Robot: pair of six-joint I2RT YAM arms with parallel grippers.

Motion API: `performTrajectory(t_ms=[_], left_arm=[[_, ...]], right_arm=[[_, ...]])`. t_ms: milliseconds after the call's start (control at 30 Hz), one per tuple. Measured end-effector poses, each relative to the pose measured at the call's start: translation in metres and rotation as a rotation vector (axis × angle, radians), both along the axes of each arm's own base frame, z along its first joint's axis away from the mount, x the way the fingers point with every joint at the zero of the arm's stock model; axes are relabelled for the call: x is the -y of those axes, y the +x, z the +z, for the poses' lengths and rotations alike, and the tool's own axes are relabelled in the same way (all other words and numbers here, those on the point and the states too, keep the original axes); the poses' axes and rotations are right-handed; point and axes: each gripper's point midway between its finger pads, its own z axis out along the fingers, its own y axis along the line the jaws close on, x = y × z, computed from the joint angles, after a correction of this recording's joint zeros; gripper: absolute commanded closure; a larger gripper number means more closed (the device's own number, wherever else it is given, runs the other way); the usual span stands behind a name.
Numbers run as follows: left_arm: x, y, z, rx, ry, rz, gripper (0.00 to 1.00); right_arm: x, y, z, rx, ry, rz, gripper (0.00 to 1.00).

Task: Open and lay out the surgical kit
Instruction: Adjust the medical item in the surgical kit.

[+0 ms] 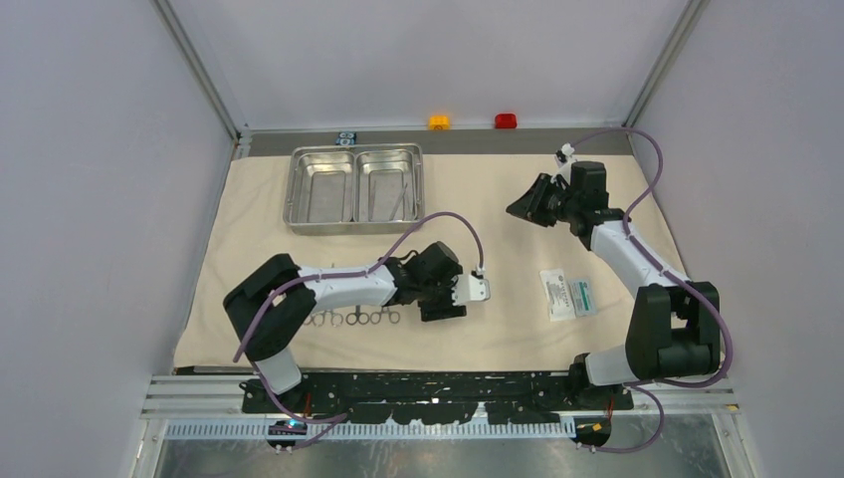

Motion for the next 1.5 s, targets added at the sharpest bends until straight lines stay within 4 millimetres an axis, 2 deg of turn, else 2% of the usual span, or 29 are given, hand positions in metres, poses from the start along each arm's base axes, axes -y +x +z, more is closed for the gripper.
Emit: performTrajectory(t_ms=[1200, 1500], left_arm=[[-0.0016, -0.0026, 0.0017, -0.008, 0.01, -0.014, 0.36], [0.002, 0.0006, 0.0087, 0.002, -0.002, -0.008, 0.36]], right_arm=[[-0.0028, -0.0009, -0.0068, -0.027, 0.017, 0.009, 0.76], [-0.0028, -0.0008, -0.0068, -0.026, 0.017, 0.009, 0.76]])
